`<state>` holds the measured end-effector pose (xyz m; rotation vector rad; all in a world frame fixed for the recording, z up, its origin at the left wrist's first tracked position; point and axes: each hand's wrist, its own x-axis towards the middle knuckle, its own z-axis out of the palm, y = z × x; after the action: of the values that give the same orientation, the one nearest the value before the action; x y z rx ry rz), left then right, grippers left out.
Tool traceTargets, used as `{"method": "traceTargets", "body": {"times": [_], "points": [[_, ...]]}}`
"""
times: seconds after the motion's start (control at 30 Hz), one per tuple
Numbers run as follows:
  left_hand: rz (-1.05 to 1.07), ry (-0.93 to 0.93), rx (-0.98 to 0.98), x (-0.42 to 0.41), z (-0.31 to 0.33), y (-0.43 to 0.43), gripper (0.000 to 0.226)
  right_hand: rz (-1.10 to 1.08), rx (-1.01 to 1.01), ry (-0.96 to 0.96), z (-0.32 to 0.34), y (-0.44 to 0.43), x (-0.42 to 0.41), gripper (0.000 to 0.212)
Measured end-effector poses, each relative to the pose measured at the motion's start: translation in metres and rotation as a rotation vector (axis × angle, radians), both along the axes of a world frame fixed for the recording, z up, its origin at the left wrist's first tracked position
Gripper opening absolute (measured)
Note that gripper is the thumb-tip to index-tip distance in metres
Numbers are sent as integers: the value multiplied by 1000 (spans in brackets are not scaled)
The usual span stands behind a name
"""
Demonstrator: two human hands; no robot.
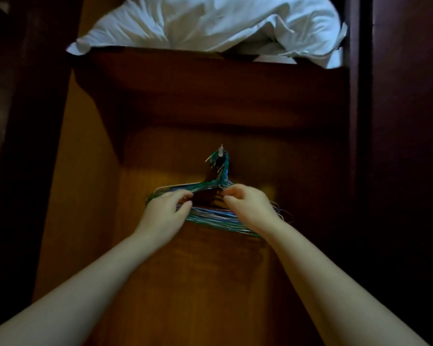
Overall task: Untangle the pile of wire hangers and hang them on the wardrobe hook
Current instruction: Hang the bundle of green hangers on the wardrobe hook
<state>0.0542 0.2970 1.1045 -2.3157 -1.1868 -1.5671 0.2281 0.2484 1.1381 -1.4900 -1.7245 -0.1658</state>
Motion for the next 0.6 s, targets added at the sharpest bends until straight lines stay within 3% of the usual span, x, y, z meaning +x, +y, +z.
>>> {"method": "traceTargets", "body": {"times": [0.1, 0.3, 0.6], "points": [[40, -14, -45, -9, -15, -33, 30, -29, -92, -61, -14, -24, -6, 27], [128, -42, -98, -28, -55, -103, 31, -22, -69, -100, -64, -71, -15, 28], [311, 9, -323, -23, -194, -194, 38, 186, -197, -52, -224, -131, -17, 31]]}}
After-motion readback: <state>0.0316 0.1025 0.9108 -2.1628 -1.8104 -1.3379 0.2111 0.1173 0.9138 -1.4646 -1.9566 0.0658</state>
